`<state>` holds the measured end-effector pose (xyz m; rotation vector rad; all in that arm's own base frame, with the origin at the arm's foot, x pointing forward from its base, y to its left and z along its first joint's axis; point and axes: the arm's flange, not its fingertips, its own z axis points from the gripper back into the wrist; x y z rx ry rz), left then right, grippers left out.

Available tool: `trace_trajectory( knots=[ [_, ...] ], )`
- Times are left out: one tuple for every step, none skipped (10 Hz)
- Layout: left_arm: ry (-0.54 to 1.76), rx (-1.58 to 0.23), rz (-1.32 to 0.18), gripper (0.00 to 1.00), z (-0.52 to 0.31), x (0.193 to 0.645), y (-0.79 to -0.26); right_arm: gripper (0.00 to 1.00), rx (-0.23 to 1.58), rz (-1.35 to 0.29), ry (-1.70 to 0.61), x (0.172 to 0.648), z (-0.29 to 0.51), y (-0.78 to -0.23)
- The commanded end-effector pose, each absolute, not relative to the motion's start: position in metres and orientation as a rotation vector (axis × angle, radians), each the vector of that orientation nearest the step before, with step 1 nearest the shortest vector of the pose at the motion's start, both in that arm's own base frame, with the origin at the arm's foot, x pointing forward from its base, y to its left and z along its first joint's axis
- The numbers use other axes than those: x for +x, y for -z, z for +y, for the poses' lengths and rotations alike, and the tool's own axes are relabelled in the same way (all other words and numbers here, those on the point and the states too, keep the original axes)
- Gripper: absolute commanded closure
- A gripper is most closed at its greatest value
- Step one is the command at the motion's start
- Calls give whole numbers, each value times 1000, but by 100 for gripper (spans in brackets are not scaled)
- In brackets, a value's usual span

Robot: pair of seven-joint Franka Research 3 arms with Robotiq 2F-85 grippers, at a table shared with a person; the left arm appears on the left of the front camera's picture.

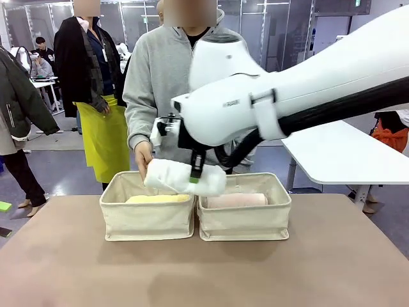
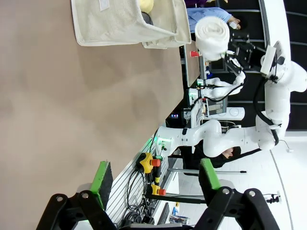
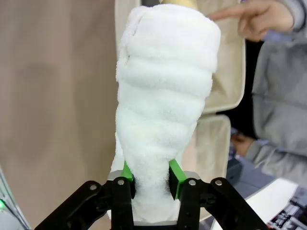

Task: Divide the towels into two baskets.
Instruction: Pick up one hotel-folded towel from the bottom of the table and place it in the Fabric basket indicated by the person.

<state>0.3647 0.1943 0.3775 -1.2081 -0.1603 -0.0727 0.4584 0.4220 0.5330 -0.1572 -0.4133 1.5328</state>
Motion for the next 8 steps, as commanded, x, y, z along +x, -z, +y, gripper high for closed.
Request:
trace_trajectory(
  knots=[
    [71,-1223,-179,8,193,362,-380,70,-207,-463,-1583,478,468,-535],
    [71,-1223,-179,8,193,362,-380,70,-186,-479,-1587,488,487,-530],
    [71,-1223,-179,8,193,362,-380,70,-195,-498,-1575,498,506,-517],
    [71,-1223,-179,8,193,362,-380,70,-192,-510,-1573,510,519,-502],
    [71,-1223,-179,8,193,362,-380,70,-172,-493,-1593,518,529,-485],
    [71,-1223,-179,8,193,362,-380,70,-199,-500,-1611,526,537,-467],
    [71,-1223,-179,8,193,362,-380,70,-220,-508,-1610,534,543,-454],
    [71,-1223,-179,8,193,362,-380,70,-240,-477,-1618,540,543,-445]
  ],
)
